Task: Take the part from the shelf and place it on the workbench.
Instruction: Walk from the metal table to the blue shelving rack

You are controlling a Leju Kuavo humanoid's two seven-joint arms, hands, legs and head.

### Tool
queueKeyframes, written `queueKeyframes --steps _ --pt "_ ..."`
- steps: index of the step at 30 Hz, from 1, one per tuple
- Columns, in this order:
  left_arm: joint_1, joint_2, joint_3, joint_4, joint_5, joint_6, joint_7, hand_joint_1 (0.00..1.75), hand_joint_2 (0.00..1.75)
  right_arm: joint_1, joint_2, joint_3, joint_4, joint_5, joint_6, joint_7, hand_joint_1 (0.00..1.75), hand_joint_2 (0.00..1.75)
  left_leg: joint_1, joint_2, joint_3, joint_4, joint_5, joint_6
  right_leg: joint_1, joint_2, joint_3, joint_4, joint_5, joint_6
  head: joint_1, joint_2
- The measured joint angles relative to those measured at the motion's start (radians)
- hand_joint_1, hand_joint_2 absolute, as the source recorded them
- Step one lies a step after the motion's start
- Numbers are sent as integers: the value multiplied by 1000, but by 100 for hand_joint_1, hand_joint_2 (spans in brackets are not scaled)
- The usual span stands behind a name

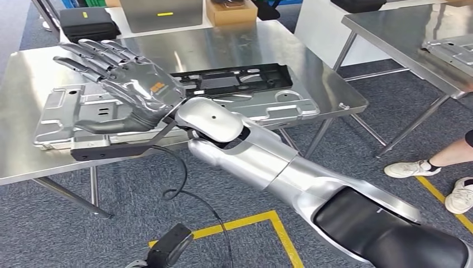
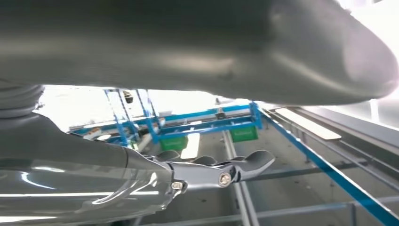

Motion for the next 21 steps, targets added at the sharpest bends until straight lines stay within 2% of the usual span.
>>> queueKeyframes --steps 2,3,4,5,6,7,8,10,11,12,13,14,15,16,17,18,19,21 --pt "6 -3 1 0 3 3 -24 0 0 -18 -6 -7 2 -5 7 -1 0 0 -5 -1 -15 3 19 -5 11 3 112 -155 -7 -20 -1 0" --pt "8 -5 1 0 5 6 -39 0 0 -27 -10 -11 4 -9 12 -2 0 0 -5 -1 -19 3 28 -10 16 4 146 -206 -16 -28 -1 0" --pt "10 -6 2 0 7 8 -50 0 0 -34 -17 -14 6 -15 17 -4 0 0 -6 -1 -23 3 38 -14 19 4 161 -234 -20 -32 -1 0" --pt "11 -6 3 0 12 7 -51 0 0 -39 -28 -18 8 -22 24 -8 0 0 -4 -1 -28 2 45 -19 18 2 160 -240 -17 -36 -2 0" --pt "14 -6 5 0 19 1 -45 0 0 -42 -38 -21 10 -31 29 -13 0 0 -2 -2 -33 6 37 -24 16 -1 153 -244 -9 -42 -1 0" --pt "16 -6 9 0 26 -6 -36 0 0 -42 -50 -24 11 -39 35 -19 0 0 -1 -3 -42 23 11 -29 14 -3 143 -247 1 -50 -2 0" --pt "19 -5 13 0 34 -13 -31 0 0 -40 -61 -26 10 -45 39 -25 0 0 1 -4 -54 60 -32 -35 11 -6 129 -249 13 -55 -2 0" --pt "22 -3 22 0 42 -17 -41 0 0 -34 -82 -27 2 -51 47 -33 0 0 6 -4 -82 182 -133 -46 11 -9 93 -245 40 -60 -2 0" --pt "23 -3 25 0 43 -16 -50 0 0 -28 -91 -27 -2 -52 51 -34 0 0 9 -4 -91 245 -159 -49 11 -10 74 -243 53 -59 -2 0" --pt "24 -2 27 0 43 -15 -60 0 0 -23 -101 -27 -6 -53 54 -35 0 0 10 -4 -90 288 -160 -52 11 -12 54 -239 65 -58 -2 0" --pt "25 -1 28 0 43 -13 -69 0 0 -18 -109 -27 -9 -54 56 -35 0 0 12 -4 -75 301 -140 -54 10 -13 34 -233 76 -55 -2 0" --pt "26 0 29 0 42 -10 -78 0 0 -15 -118 -27 -12 -54 58 -35 0 0 14 -4 -44 278 -111 -55 9 -14 14 -226 85 -52 -2 0" --pt "26 0 29 0 40 -6 -84 0 0 -13 -125 -29 -15 -56 58 -35 0 0 15 -4 3 223 -91 -55 8 -15 -4 -217 94 -48 -2 0" --pt "26 0 29 0 38 0 -88 0 0 -12 -132 -31 -19 -57 58 -34 0 0 15 -4 58 150 -88 -53 9 -14 -20 -207 100 -44 -2 0" --pt "25 0 29 0 36 5 -90 0 0 -12 -137 -34 -22 -59 57 -34 0 0 13 -5 105 82 -100 -47 9 -14 -31 -199 107 -38 -2 0" --pt "25 0 29 0 34 9 -91 0 0 -12 -142 -37 -25 -60 57 -34 0 0 11 -6 137 31 -116 -42 9 -14 -40 -194 115 -32 -2 0" --pt "25 0 29 0 34 12 -92 0 0 -11 -147 -40 -27 -62 56 -34 0 0 9 -7 150 4 -129 -35 9 -14 -46 -192 123 -26 -1 0" --pt "26 0 29 0 33 17 -92 0 0 -9 -160 -42 -27 -65 56 -34 0 0 8 -6 142 -5 -126 -19 7 -12 -57 -190 128 -14 -1 0"
